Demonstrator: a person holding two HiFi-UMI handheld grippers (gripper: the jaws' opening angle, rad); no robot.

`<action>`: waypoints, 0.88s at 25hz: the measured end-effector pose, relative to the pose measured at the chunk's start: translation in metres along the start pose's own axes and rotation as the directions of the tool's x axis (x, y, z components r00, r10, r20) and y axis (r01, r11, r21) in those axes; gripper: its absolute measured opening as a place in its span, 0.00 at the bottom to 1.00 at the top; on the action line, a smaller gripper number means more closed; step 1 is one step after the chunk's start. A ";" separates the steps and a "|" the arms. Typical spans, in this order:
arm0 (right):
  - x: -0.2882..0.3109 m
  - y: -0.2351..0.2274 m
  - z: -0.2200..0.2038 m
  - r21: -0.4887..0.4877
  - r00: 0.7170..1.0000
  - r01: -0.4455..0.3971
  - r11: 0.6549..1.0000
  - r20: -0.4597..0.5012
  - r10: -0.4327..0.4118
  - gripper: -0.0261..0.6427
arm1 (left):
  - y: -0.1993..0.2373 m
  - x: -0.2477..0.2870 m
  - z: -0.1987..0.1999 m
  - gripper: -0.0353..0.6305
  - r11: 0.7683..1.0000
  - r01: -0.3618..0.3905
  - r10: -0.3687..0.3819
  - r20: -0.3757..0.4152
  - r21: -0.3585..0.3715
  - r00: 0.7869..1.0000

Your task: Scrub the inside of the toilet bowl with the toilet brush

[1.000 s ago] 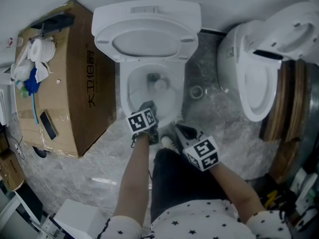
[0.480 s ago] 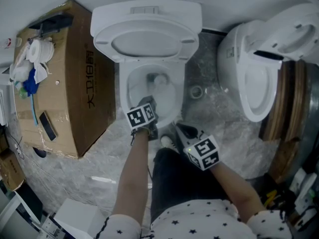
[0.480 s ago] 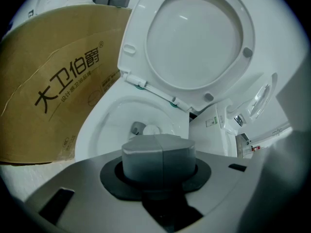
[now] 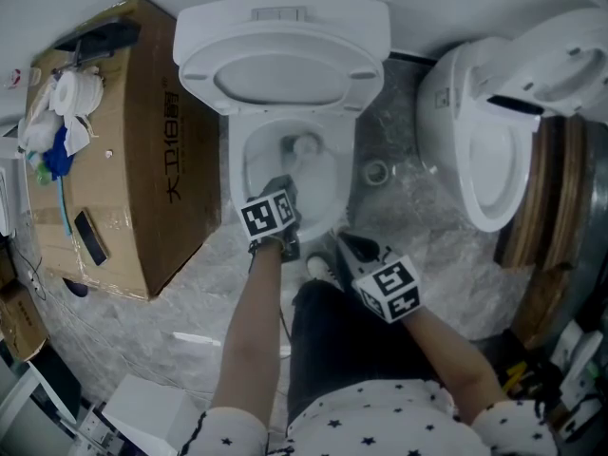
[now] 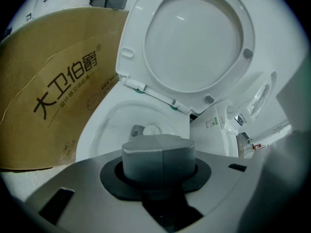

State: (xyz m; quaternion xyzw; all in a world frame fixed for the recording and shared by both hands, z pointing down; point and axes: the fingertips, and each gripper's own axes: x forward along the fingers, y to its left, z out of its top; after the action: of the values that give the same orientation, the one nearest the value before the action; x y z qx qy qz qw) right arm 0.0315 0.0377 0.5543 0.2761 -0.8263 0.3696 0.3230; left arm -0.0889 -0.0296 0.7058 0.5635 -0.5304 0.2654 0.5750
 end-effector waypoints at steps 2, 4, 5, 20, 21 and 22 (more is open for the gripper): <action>0.001 0.000 0.000 -0.007 1.000 0.000 1.000 0.003 0.000 0.05 | 0.002 -0.001 0.002 0.29 1.000 -0.004 0.004 0.004 -0.003 1.000; 0.002 -0.001 -0.001 -0.014 1.000 0.002 1.000 0.008 -0.002 0.05 | 0.004 -0.002 0.005 0.29 1.000 -0.007 0.007 0.011 -0.007 1.000; 0.003 -0.001 0.000 -0.015 1.000 0.002 1.000 0.008 -0.002 0.05 | 0.006 -0.002 0.006 0.29 1.000 -0.010 0.010 0.014 -0.007 1.000; 0.005 0.000 0.000 -0.011 1.000 -0.005 1.000 0.002 0.005 0.05 | 0.036 -0.010 0.019 0.29 0.998 -0.057 0.058 0.035 -0.035 0.998; 0.005 0.000 0.000 -0.013 1.000 -0.004 1.000 0.002 0.005 0.05 | 0.036 -0.011 0.018 0.29 0.998 -0.056 0.057 0.036 -0.037 0.998; 0.005 0.000 0.001 -0.016 1.000 -0.004 1.000 0.002 0.004 0.05 | 0.036 -0.011 0.018 0.29 0.998 -0.055 0.056 0.037 -0.038 0.998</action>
State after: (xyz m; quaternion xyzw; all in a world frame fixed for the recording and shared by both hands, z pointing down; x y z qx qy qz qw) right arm 0.0282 0.0362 0.5575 0.2723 -0.8302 0.3632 0.3234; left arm -0.1304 -0.0353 0.7054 0.5427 -0.5616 0.2606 0.5676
